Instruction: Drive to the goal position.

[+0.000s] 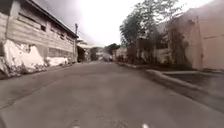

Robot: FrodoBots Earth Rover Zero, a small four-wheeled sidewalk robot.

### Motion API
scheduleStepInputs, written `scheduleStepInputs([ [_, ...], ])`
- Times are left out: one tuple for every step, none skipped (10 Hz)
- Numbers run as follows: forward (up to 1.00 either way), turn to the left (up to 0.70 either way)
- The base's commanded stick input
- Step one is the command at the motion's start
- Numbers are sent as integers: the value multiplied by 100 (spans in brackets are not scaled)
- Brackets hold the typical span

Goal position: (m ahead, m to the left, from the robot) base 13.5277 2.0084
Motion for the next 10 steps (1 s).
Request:
scheduleStepInputs([
  [100, 0],
  [100, 0],
  [100, 0],
  [100, 0],
  [100, 0],
  [100, 0],
  [100, 0],
  [100, 0],
  [100, 0],
  [100, 0],
])
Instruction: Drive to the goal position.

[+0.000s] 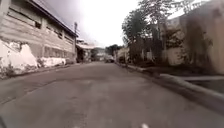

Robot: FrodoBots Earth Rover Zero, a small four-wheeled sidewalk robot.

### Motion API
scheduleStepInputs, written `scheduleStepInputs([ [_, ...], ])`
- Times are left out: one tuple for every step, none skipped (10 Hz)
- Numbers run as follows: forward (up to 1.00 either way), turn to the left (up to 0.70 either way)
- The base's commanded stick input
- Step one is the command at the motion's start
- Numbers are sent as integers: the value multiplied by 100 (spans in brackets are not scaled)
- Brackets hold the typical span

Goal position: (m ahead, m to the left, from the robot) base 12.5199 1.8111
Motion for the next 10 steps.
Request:
scheduleStepInputs([
  [100, 0],
  [100, 0],
  [100, 0],
  [100, 0],
  [100, 0],
  [100, 0],
  [100, 0],
  [100, 0],
  [100, 0],
  [100, 0],
])
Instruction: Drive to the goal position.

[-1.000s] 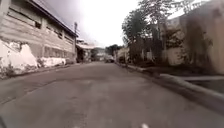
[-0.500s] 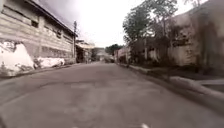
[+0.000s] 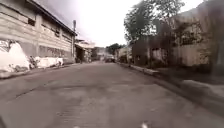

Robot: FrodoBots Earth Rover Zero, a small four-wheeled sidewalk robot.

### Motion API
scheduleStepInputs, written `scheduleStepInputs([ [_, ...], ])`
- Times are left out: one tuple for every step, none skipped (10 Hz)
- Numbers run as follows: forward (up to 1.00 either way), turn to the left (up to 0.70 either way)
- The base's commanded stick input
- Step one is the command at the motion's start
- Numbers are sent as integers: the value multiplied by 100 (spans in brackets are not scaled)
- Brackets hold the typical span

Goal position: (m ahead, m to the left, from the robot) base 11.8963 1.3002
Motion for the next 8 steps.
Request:
scheduleStepInputs([
  [100, 0],
  [100, 0],
  [100, 0],
  [100, 0],
  [100, 0],
  [100, 0],
  [100, 0],
  [100, 0],
])
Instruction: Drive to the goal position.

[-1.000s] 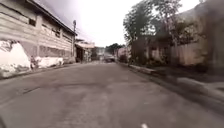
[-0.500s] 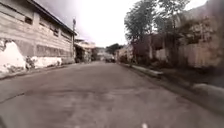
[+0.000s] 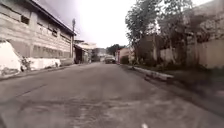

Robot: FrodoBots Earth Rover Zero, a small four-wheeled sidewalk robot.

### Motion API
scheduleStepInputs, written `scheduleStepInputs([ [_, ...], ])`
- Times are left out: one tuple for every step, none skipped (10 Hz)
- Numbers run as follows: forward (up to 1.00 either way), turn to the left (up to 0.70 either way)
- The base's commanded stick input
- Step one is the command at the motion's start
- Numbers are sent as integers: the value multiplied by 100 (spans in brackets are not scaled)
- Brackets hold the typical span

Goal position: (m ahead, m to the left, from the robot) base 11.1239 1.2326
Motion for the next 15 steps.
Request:
scheduleStepInputs([
  [100, 0],
  [100, 0],
  [100, 1],
  [100, 1],
  [100, 1],
  [100, 1],
  [100, 1],
  [100, 1],
  [100, 1],
  [100, 1],
  [100, 1],
  [100, 1],
  [100, 1],
  [100, 1],
  [100, 1],
])
